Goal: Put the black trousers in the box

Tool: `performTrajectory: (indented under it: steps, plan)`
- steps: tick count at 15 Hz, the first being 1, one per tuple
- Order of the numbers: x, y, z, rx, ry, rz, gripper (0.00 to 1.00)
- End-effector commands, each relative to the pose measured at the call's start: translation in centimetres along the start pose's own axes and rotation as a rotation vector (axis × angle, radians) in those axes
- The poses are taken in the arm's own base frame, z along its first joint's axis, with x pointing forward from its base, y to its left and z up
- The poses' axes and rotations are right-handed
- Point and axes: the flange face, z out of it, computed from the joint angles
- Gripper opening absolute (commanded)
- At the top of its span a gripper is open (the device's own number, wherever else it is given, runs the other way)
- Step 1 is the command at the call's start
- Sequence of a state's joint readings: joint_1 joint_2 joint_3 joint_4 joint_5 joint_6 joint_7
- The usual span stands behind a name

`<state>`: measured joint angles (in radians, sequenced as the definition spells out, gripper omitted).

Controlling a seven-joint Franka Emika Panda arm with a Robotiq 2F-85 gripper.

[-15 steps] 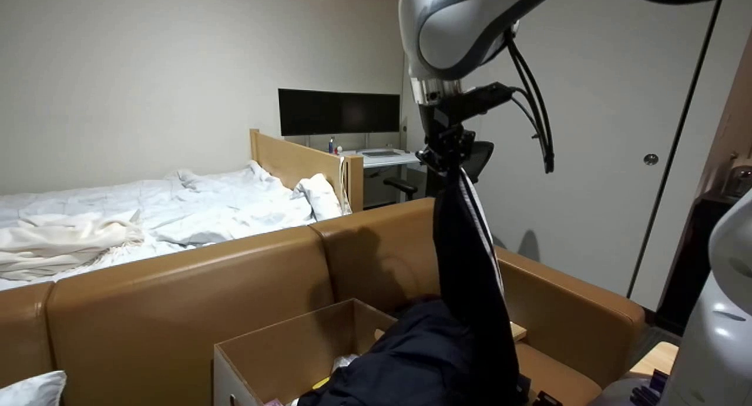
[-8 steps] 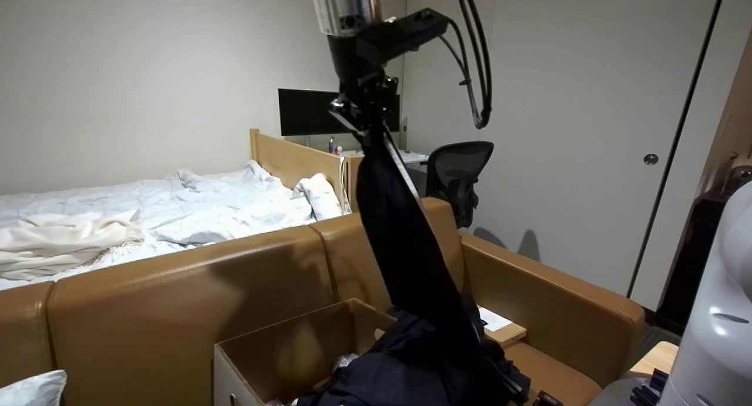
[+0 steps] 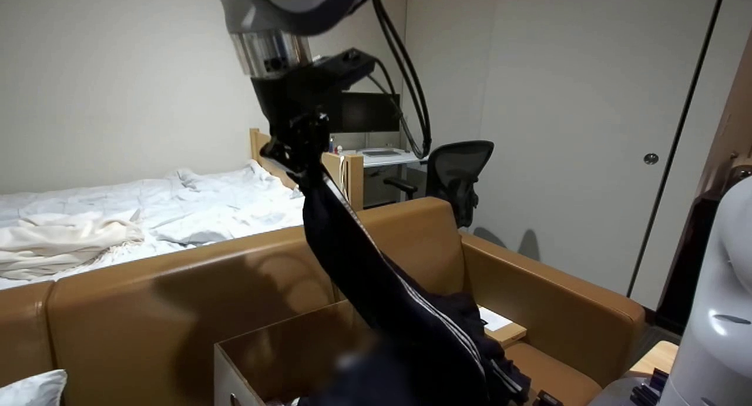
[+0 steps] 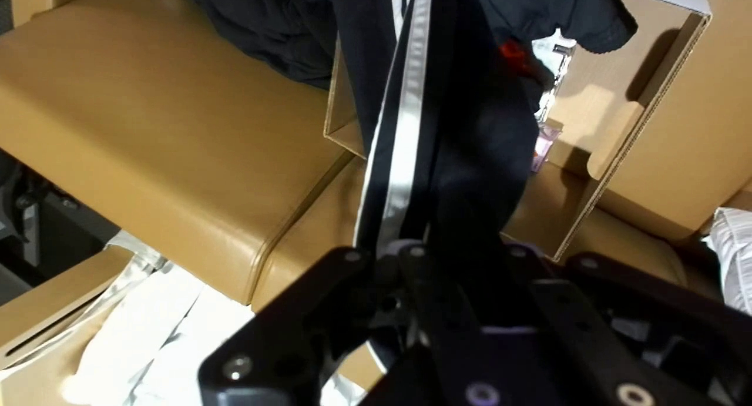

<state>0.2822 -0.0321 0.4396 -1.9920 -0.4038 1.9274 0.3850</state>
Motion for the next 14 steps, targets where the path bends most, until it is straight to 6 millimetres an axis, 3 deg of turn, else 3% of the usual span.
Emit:
performTrajectory:
  steps: [1, 5, 9, 12, 14]
  plan:
    - [1.8, 0.7, 8.0, 0.064, -0.061, -0.057, 0.03]
    - [1.1, 2.1, 20.5, 0.193, -0.213, -0.073, 0.03]
    - [-3.0, 3.2, 32.8, 0.286, -0.417, -0.045, 0.03]
    - [-5.9, 3.8, 38.9, 0.316, -0.535, -0.020, 0.03]
    - [-7.2, 3.7, 41.5, 0.332, -0.594, -0.018, 0.03]
